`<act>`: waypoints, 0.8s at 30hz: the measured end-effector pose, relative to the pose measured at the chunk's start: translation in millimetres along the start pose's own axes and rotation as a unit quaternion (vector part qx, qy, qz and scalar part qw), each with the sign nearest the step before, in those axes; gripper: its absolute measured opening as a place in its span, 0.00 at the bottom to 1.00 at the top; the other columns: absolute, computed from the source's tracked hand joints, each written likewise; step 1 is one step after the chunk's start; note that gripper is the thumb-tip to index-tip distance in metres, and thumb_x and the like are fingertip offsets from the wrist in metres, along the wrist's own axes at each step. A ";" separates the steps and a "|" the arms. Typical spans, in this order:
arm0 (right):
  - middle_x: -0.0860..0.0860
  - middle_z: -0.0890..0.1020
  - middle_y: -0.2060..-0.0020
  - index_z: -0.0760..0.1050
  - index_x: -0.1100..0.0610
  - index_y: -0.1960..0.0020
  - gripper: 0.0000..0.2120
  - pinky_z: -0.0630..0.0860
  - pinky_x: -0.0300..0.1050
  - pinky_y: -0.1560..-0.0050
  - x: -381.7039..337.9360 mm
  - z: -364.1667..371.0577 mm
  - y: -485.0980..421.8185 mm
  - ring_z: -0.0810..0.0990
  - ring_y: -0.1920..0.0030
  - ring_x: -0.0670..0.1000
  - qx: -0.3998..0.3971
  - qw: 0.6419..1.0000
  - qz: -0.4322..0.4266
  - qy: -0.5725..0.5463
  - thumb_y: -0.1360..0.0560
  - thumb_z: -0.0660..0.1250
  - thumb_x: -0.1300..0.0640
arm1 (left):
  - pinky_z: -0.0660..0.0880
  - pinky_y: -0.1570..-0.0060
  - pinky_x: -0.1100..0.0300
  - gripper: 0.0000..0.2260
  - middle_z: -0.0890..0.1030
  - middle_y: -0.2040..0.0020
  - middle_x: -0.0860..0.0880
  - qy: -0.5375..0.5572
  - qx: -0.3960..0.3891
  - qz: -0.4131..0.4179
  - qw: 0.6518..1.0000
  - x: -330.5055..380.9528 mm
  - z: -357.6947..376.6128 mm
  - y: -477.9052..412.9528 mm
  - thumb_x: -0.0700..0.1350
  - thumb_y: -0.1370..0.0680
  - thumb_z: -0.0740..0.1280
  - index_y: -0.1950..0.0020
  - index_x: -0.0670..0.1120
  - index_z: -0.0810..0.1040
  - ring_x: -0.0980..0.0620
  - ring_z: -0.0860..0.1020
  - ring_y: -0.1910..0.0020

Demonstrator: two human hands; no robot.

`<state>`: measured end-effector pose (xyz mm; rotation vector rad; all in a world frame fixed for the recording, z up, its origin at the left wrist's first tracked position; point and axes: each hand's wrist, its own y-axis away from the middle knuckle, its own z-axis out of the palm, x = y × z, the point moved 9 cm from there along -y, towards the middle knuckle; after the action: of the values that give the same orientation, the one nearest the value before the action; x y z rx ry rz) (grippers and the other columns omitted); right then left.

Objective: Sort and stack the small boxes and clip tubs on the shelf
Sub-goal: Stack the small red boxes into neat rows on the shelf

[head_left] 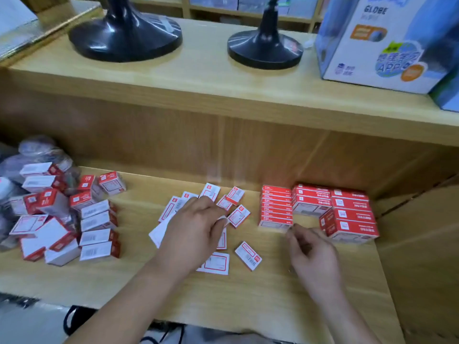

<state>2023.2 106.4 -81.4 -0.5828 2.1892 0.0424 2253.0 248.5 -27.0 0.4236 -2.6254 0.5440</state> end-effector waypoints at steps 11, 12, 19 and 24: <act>0.46 0.74 0.55 0.81 0.49 0.50 0.14 0.76 0.50 0.50 -70.1 70.3 48.3 0.75 0.50 0.54 -0.146 0.967 -0.098 0.182 0.27 0.66 0.41 | 0.80 0.58 0.54 0.17 0.77 0.48 0.57 0.038 -0.055 -0.089 0.994 -37.6 -8.7 96.6 0.54 0.30 0.75 0.42 0.56 0.82 0.52 0.79 0.49; 0.46 0.75 0.55 0.81 0.49 0.49 0.12 0.76 0.50 0.50 -71.0 66.7 47.3 0.75 0.50 0.54 -0.133 0.971 -0.093 0.177 0.27 0.69 0.43 | 0.80 0.58 0.54 0.17 0.77 0.47 0.57 0.036 -0.047 -0.090 0.994 -38.4 -9.5 98.0 0.55 0.30 0.75 0.41 0.56 0.82 0.53 0.79 0.49; 0.39 0.74 0.58 0.80 0.41 0.49 0.12 0.79 0.50 0.54 -70.3 71.0 53.0 0.78 0.54 0.47 -0.206 0.968 -0.054 0.134 0.32 0.73 0.44 | 0.81 0.57 0.54 0.24 0.77 0.43 0.56 -0.006 -0.089 -0.075 0.993 -33.4 0.5 88.1 0.64 0.29 0.66 0.35 0.57 0.78 0.50 0.80 0.45; 0.42 0.77 0.60 0.78 0.41 0.52 0.12 0.78 0.47 0.57 -74.3 66.6 57.4 0.78 0.60 0.44 -0.247 0.963 -0.017 0.108 0.34 0.70 0.39 | 0.80 0.61 0.57 0.20 0.77 0.46 0.59 0.008 -0.073 -0.065 0.995 -34.0 -6.6 88.7 0.65 0.28 0.65 0.40 0.57 0.77 0.53 0.81 0.49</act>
<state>2087.4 201.9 -77.9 -0.9386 2.3885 0.5437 2251.7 336.1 -64.3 0.5371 -2.5792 0.3109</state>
